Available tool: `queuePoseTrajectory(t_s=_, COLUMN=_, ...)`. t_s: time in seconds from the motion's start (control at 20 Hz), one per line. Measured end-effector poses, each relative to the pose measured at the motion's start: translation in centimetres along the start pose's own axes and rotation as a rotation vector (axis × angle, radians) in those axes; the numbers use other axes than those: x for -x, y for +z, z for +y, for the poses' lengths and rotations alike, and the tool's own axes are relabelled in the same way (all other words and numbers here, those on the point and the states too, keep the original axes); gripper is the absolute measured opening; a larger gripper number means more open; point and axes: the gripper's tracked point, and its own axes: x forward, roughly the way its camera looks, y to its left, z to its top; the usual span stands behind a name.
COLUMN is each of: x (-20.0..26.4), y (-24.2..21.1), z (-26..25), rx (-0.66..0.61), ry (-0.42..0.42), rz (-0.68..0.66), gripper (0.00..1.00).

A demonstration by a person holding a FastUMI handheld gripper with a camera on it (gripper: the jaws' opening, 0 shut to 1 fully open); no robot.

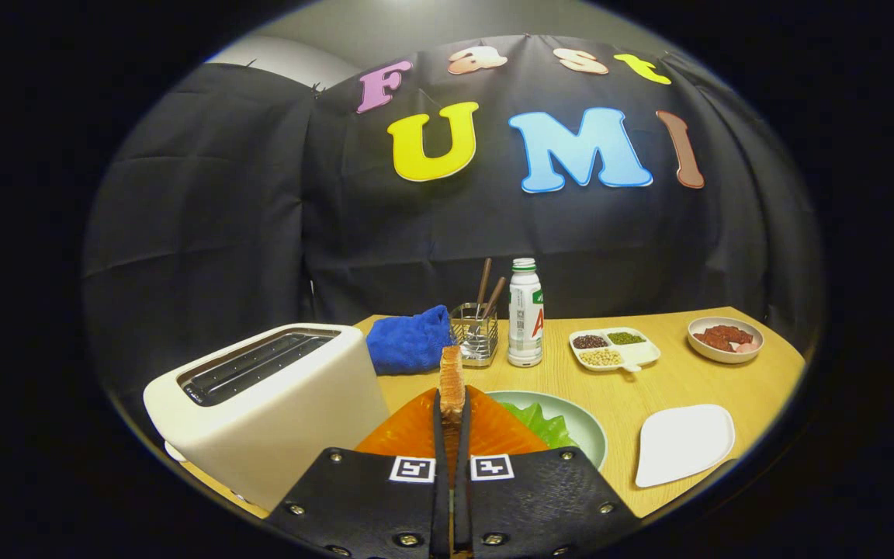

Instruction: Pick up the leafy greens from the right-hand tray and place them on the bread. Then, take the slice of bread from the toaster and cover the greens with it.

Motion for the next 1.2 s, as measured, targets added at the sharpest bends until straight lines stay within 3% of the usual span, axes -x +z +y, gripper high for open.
queuePoseTrajectory(t_s=0.35, x=-0.4, y=-0.9, z=-3.3, rx=0.070, ry=-0.067, rz=0.010, gripper=0.04)
queuePoseTrajectory(t_s=0.7, x=-0.7, y=-2.1, z=-6.0, rx=0.186, ry=-0.131, rz=0.034, gripper=0.16)
queuePoseTrajectory(t_s=0.95, x=-0.6, y=-2.3, z=-6.6, rx=0.190, ry=-0.151, rz=0.042, gripper=0.21)
queuePoseTrajectory(t_s=1.05, x=-0.9, y=-2.7, z=-7.0, rx=0.209, ry=-0.159, rz=0.062, gripper=0.27)
queuePoseTrajectory(t_s=1.1, x=-0.7, y=-2.8, z=-7.4, rx=0.224, ry=-0.176, rz=0.074, gripper=0.40)
queuePoseTrajectory(t_s=1.2, x=-0.8, y=-3.5, z=-8.3, rx=0.236, ry=-0.198, rz=0.100, gripper=0.51)
